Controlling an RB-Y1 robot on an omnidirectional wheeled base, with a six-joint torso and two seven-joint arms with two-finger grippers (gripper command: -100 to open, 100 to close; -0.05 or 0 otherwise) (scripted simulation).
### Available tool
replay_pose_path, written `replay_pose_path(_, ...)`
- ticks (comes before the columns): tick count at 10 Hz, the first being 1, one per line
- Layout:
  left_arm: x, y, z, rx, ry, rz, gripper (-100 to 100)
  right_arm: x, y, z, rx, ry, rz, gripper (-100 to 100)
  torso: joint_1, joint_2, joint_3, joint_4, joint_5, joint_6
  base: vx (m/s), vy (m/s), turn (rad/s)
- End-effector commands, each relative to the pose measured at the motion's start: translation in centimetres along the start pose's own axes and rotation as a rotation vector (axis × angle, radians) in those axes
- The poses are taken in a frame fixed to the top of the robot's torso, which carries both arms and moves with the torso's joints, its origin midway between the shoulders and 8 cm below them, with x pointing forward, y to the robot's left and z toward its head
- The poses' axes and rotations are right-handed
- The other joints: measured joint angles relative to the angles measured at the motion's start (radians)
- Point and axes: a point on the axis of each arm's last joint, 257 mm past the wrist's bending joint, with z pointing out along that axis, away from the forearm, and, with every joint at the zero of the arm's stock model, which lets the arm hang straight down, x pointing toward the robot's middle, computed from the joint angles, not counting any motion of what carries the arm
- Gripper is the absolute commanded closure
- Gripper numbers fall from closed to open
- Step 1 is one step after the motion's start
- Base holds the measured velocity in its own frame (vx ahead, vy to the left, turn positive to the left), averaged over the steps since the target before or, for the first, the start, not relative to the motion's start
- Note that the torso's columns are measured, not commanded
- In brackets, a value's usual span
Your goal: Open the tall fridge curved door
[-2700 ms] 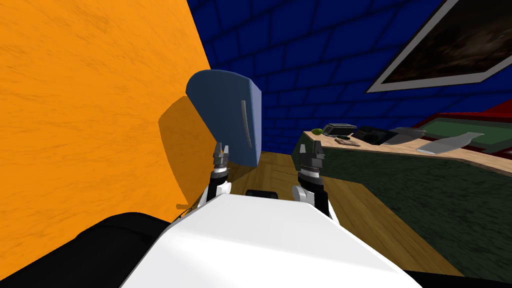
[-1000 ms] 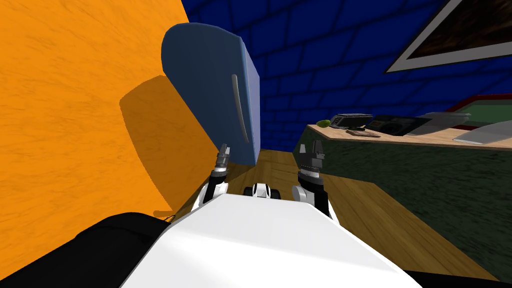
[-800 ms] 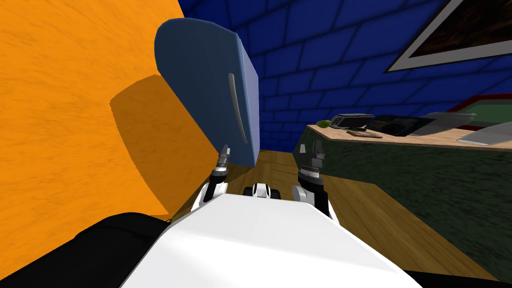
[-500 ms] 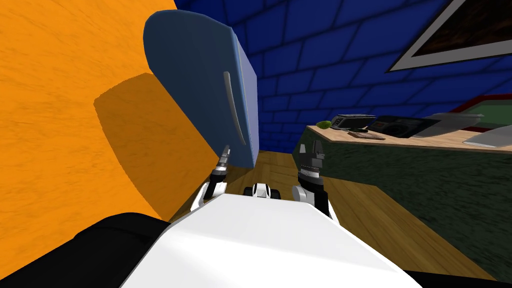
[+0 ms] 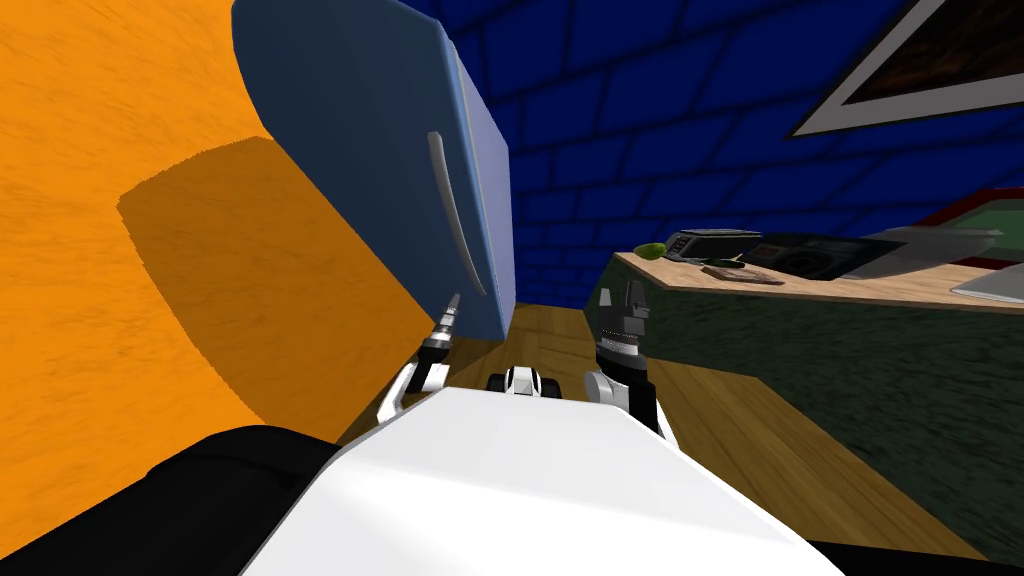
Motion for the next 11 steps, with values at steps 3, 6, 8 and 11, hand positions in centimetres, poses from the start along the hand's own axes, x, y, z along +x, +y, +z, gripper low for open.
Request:
replay_pose_path(3,-0.6,4.3,0.1,-0.109,0.064,0.148,-100,0.0,0.0,0.0,0.0,0.0,0.0,0,0.0,-0.003,-0.002,-0.001,0.0,0.0,0.154,-0.047,-0.027)
replay_pose_path(6,-1.5,7.1,0.0,-0.179,0.09,0.236,-100,0.0,0.0,0.0,0.0,0.0,0.0,0,0.0,0.0,0.0,0.0,0.0,0.0,0.155,-0.056,-0.022)
replay_pose_path(8,-2.1,8.5,-0.1,-0.216,0.103,0.284,-100,0.0,0.0,0.0,0.0,0.0,0.0,0,0.001,0.0,0.0,0.0,0.0,0.0,0.12,-0.042,-0.016)
replay_pose_path(11,-3.5,11.0,-0.3,-0.281,0.123,0.372,-100,0.0,0.0,0.0,0.0,0.0,0.0,0,0.0,-0.003,-0.002,-0.001,0.0,0.0,0.139,-0.039,-0.022)
